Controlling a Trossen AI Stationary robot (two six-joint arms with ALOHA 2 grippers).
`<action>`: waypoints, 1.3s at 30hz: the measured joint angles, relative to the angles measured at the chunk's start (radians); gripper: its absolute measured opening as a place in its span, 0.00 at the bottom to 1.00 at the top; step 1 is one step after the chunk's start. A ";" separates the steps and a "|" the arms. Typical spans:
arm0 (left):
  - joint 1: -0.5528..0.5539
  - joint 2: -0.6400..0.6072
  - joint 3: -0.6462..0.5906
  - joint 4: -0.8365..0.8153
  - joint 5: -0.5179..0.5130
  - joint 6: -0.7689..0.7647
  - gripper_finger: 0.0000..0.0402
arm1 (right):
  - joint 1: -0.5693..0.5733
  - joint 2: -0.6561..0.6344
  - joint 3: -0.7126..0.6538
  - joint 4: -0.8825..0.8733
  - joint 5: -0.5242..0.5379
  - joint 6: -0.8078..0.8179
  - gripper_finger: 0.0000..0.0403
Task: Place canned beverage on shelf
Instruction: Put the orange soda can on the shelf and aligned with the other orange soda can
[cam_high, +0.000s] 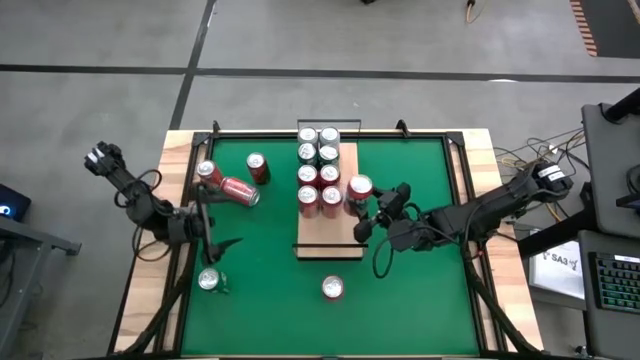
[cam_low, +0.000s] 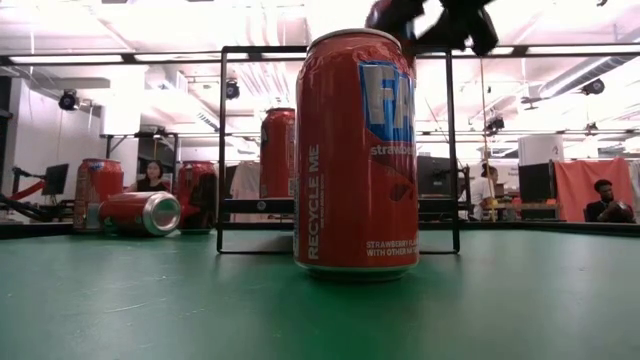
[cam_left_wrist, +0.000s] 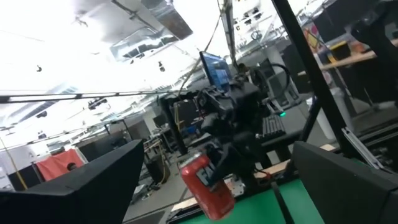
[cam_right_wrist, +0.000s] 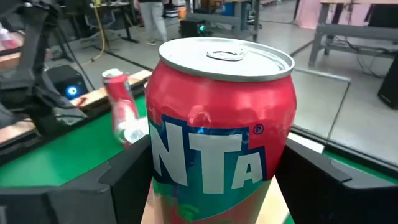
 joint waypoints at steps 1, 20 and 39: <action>0.000 -0.015 -0.008 -0.003 0.000 0.002 0.98 | 0.004 0.000 -0.021 0.019 0.002 -0.001 0.68; 0.000 -0.089 -0.021 -0.013 -0.001 0.070 0.98 | 0.078 0.135 -0.142 0.294 0.008 -0.033 0.69; 0.000 -0.096 -0.021 -0.013 -0.002 0.087 0.98 | 0.091 0.000 -0.144 0.324 -0.022 -0.195 0.69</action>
